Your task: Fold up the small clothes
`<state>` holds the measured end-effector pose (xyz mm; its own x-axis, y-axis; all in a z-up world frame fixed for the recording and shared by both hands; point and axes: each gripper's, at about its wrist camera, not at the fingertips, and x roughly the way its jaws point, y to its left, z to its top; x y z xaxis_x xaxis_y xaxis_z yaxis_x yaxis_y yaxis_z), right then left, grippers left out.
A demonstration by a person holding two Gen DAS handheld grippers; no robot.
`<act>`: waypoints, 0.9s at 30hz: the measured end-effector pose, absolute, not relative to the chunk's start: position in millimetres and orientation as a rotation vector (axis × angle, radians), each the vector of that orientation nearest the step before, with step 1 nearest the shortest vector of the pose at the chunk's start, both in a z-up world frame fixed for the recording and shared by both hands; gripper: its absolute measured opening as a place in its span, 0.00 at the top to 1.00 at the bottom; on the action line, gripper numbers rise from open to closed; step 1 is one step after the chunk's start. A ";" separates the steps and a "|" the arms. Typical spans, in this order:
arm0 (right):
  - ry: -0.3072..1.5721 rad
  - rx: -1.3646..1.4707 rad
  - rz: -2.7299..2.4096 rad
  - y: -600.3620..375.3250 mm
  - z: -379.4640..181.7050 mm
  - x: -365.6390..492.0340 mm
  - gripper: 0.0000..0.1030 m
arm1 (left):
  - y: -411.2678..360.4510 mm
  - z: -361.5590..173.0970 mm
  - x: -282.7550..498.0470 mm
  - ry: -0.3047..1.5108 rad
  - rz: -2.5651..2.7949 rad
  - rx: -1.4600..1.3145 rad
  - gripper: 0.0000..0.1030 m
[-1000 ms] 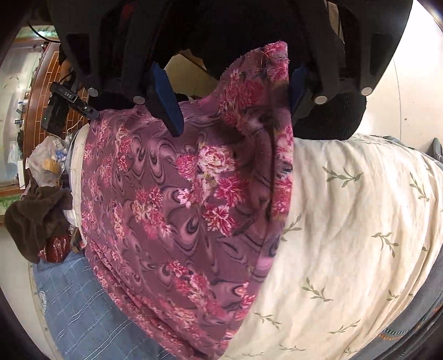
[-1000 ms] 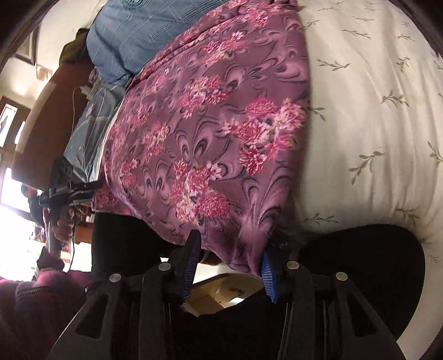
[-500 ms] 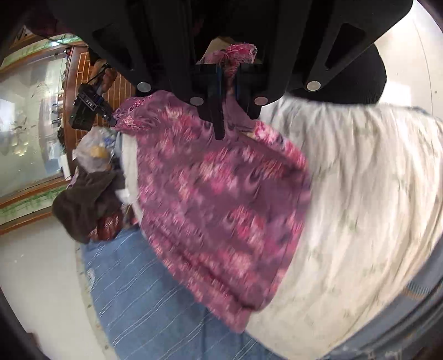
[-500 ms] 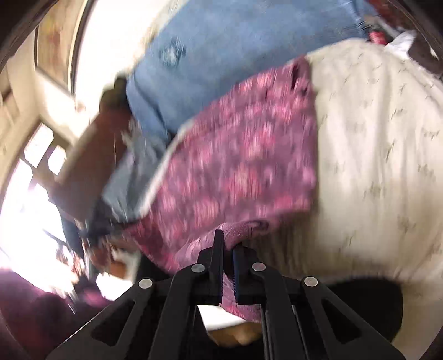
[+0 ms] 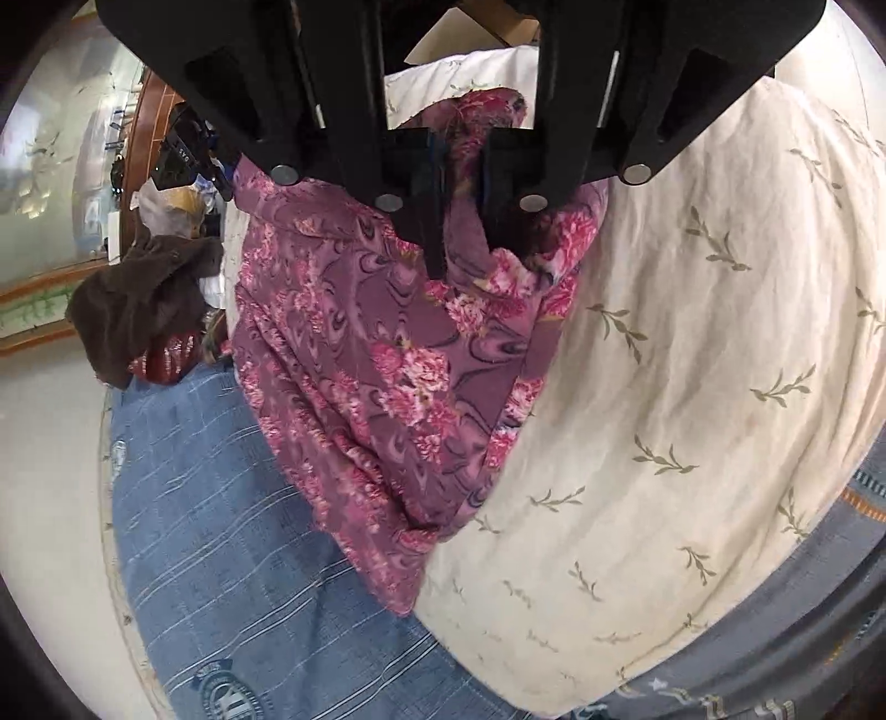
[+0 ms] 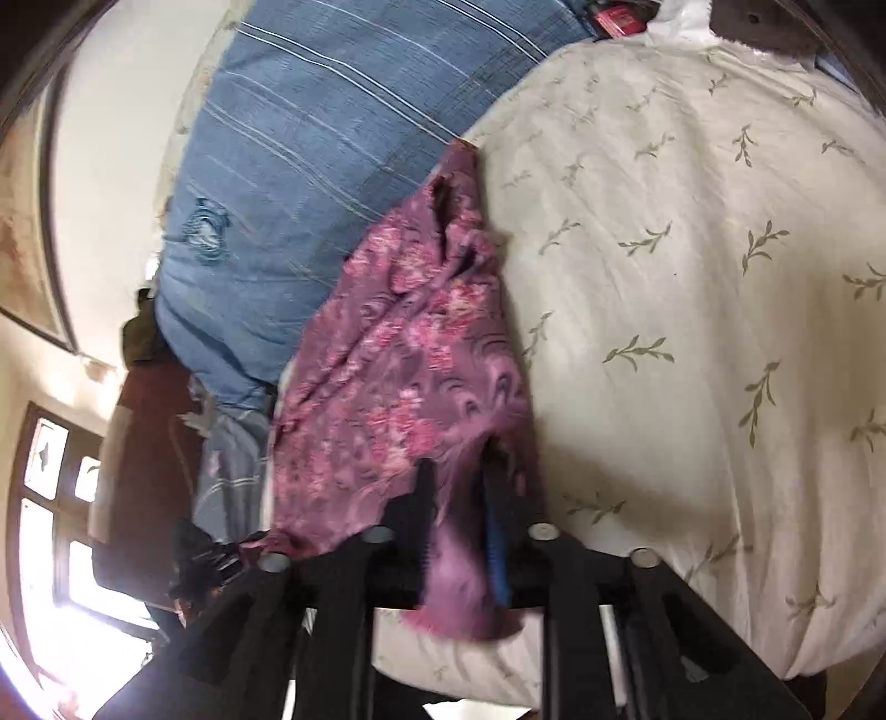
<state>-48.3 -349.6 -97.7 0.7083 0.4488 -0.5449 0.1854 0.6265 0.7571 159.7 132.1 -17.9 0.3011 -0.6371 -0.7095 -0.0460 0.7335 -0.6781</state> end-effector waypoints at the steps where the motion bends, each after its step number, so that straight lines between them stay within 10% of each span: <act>1: 0.781 0.883 0.175 -349.3 -91.7 -57.3 0.60 | 137.4 -14.2 155.8 1.206 -0.443 -0.677 0.77; 3: 0.778 0.838 0.175 -348.3 -83.7 -69.5 0.57 | 147.9 -4.9 145.2 1.183 -0.448 -0.691 0.43; 8: 0.795 0.859 0.192 -340.6 -84.8 -88.8 0.57 | 155.9 -1.0 125.0 1.167 -0.482 -0.758 0.32; 27: 0.854 1.028 0.230 -330.3 -119.4 -66.9 0.57 | 129.3 -18.6 142.5 1.265 -0.503 -0.772 0.32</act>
